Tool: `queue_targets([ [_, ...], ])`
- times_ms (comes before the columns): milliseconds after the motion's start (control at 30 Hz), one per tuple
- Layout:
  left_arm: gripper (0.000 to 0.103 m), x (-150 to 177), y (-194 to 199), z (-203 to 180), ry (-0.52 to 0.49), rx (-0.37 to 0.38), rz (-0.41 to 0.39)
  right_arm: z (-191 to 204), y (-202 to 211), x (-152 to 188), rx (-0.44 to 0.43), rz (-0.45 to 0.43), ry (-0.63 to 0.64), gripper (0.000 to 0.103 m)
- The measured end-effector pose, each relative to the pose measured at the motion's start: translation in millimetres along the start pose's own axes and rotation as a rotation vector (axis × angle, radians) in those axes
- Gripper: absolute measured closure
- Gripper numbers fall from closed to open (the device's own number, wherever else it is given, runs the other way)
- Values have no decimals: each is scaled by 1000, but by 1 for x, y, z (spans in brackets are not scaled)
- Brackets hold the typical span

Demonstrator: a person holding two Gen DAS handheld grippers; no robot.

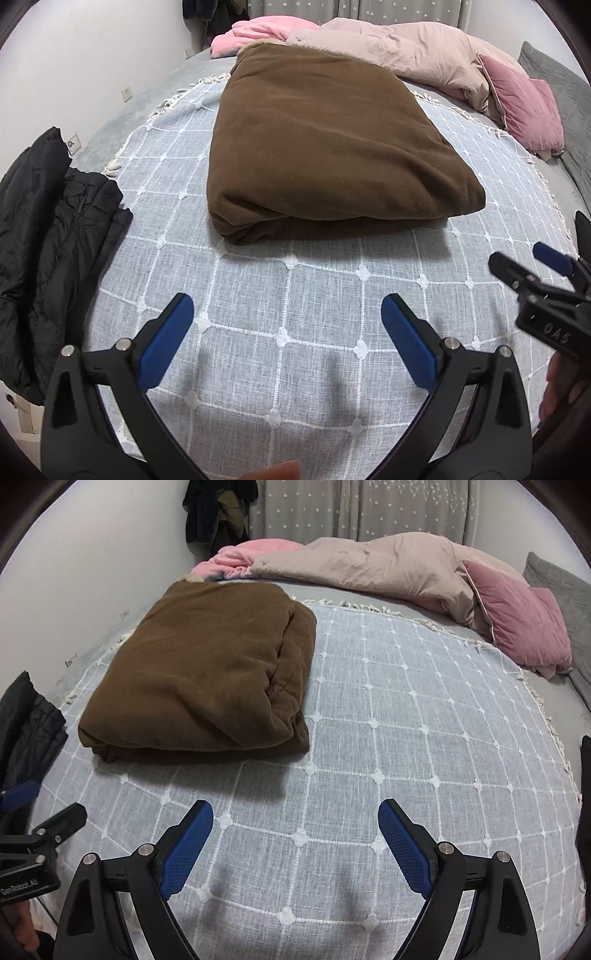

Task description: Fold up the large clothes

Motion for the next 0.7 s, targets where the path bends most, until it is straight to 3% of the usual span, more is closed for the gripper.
queue_targets([
  [700,2,2,-5,-7,-7,1,16,2,-6,6,4,18,20,11],
])
Point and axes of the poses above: each gripper's, at about its wrist camera, not at the fingertips, and y roughly against the way its jaws point, z to its left, x to its underside, the point moved 9 cm from there along -y, roughly the way its jaws point, and after that the axes turned 13 degrees about -z, right-handed, at the moved point
